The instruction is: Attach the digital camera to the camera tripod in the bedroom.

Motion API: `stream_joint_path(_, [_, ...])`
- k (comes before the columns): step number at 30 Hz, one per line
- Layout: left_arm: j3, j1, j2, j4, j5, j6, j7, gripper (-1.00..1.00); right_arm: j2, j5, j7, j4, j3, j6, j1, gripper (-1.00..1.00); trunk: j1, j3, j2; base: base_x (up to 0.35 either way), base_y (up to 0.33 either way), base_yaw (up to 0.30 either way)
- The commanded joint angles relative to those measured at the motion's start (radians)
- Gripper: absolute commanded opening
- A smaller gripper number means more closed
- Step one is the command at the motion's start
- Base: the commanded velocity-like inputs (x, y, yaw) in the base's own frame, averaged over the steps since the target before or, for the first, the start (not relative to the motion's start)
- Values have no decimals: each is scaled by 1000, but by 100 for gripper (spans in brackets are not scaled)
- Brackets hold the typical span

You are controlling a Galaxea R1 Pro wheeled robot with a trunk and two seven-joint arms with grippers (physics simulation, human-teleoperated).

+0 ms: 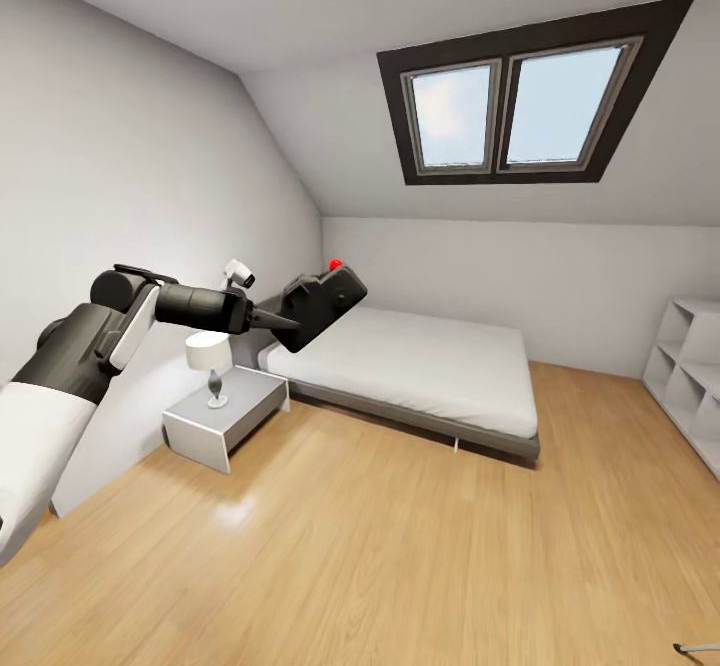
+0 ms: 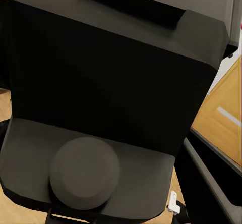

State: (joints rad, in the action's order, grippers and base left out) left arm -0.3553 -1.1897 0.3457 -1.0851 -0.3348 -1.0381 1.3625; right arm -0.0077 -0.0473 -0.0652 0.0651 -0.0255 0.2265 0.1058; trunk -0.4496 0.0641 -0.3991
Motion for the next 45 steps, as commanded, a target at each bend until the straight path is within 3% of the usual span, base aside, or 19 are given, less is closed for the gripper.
stream_joint_path(1, [-2,-1,1,0,-4,-9,2,-100,0,-5,1,5,-2,8,2,100,0,0,-1,0,0,-201])
stream_joint_path(12, [-2,-1,1,2,-4,-9,2,-100,0,-5,1,5,-2,8,2,100,0,0,-1,0,0,-210])
stream_joint_path(33, [-3,-1,1,2,-4,-9,2,-100,0,-5,1,5,-2,8,2,100,0,0,-1,0,0,-17])
stream_joint_path(45, [-4,-1,1,2,-4,-9,1,-100,0,-5,1,5,-2,8,2,100,0,0,-1,59,0,-130])
